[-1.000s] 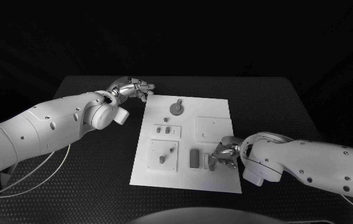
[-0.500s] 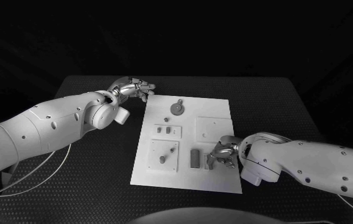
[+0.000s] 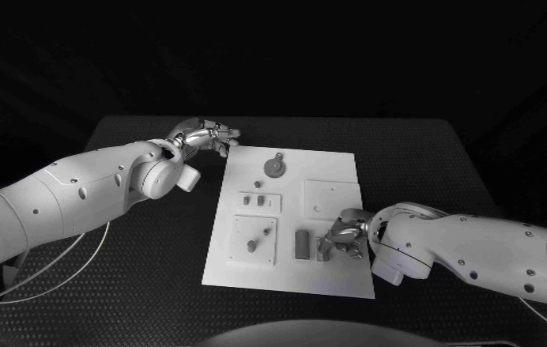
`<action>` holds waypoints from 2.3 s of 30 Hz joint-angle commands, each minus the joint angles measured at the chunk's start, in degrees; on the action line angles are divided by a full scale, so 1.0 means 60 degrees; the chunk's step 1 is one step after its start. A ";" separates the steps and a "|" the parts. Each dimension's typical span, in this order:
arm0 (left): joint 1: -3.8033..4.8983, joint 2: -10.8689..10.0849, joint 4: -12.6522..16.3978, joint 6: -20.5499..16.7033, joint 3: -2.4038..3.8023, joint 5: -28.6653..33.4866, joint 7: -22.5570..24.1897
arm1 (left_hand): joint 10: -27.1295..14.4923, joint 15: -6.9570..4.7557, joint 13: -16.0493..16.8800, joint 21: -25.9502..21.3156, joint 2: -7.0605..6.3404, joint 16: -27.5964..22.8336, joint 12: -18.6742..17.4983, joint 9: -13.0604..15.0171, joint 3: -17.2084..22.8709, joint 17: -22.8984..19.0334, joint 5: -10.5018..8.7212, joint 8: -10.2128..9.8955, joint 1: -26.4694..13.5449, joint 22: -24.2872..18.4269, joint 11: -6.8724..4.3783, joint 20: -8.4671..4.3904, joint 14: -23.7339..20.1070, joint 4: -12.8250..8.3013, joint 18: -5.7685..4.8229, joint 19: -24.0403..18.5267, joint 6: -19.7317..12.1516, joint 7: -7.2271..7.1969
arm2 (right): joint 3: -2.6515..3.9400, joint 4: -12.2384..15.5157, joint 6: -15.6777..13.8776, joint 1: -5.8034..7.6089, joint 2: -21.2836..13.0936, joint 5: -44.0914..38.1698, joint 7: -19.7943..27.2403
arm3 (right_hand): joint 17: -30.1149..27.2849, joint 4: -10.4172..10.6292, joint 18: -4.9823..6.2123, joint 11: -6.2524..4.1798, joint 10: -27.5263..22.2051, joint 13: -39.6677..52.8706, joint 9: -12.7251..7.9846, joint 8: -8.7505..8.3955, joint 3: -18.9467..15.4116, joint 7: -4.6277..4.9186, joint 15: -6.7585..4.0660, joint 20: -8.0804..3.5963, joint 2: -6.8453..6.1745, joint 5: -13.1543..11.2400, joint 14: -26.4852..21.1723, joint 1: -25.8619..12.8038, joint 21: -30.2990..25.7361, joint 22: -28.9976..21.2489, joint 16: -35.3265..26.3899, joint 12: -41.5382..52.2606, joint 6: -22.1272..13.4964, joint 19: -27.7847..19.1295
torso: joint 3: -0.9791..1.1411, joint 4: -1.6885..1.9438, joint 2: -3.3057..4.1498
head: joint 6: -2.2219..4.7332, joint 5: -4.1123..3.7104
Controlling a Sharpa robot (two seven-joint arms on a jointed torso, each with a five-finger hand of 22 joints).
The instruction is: Assemble the parts on the task board
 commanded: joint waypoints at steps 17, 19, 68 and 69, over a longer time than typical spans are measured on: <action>0.0007 -0.0005 0.0022 0.0152 0.0005 -0.0037 0.0018 | -0.0059 0.0020 0.0010 -0.0054 0.0015 -0.0028 0.0039 0.0008 -0.0013 0.0020 -0.0041 0.0067 -0.0077 0.0142 -0.0006 -0.0100 -0.0002 0.0061 0.0097 0.0042 -0.0085 0.0007 | -0.0022 0.0042 0.0324 -0.0040 0.0041 0.0097 0.0235 | -0.0033 0.0277 0.0575 -0.0002 -0.0033 0.0028 -0.0151 -0.0009 -0.0583 0.0157 -0.0007 -0.0067 -0.0752 -0.1078 -0.0090 -0.0315 0.0038 -0.0090 -0.0110 -0.0020 -0.0220 -0.0055 | 0.0007 -0.0005 -0.0001 | -0.0029 0.0043; 0.0007 -0.0005 0.0020 0.0157 0.0005 -0.0038 0.0015 | -0.0059 0.0020 0.0010 -0.0054 0.0015 -0.0028 0.0039 0.0008 -0.0013 0.0020 -0.0041 0.0068 -0.0076 0.0142 -0.0006 -0.0100 -0.0002 0.0061 0.0097 0.0042 -0.0086 0.0007 | -0.0022 0.0052 0.0361 -0.0040 0.0043 0.0097 0.0271 | -0.0033 0.0284 0.0575 -0.0002 -0.0035 0.0029 -0.0153 -0.0010 -0.0587 0.0158 -0.0006 -0.0068 -0.0767 -0.1082 -0.0093 -0.0314 0.0037 -0.0092 -0.0112 -0.0021 -0.0223 -0.0058 | 0.0006 -0.0005 -0.0001 | -0.0040 0.0043; 0.0007 -0.0025 0.0023 0.0203 0.0004 -0.0082 -0.0045 | -0.0072 0.0024 0.0011 -0.0065 0.0018 -0.0033 0.0036 0.0008 -0.0015 0.0032 -0.0041 0.0081 -0.0084 0.0149 -0.0002 -0.0097 -0.0006 0.0083 0.0096 0.0043 -0.0094 0.0008 | -0.0021 0.0210 0.0613 -0.0039 -0.0072 0.0179 0.0695 | 0.0072 0.0073 0.0575 -0.0094 -0.0002 0.0038 -0.0232 0.0243 -0.0854 0.0055 -0.0078 0.0002 -0.0542 -0.1006 -0.0023 -0.0342 0.0196 -0.0178 -0.0061 -0.0020 0.0060 -0.0159 | -0.0001 -0.0004 -0.0005 | -0.0099 0.0098; 0.0007 -0.0025 0.0022 0.0204 0.0004 -0.0082 -0.0046 | -0.0072 0.0024 0.0011 -0.0065 0.0018 -0.0033 0.0036 0.0008 -0.0015 0.0032 -0.0041 0.0081 -0.0084 0.0150 -0.0002 -0.0097 -0.0006 0.0084 0.0096 0.0043 -0.0094 0.0008 | -0.0021 0.0212 0.0621 -0.0039 -0.0075 0.0179 0.0695 | 0.0066 0.0069 0.0575 -0.0095 -0.0004 0.0038 -0.0233 0.0243 -0.0868 0.0054 -0.0079 -0.0002 -0.0570 -0.1009 -0.0030 -0.0330 0.0195 -0.0181 -0.0068 -0.0020 0.0057 -0.0162 | -0.0001 -0.0004 -0.0005 | -0.0105 0.0100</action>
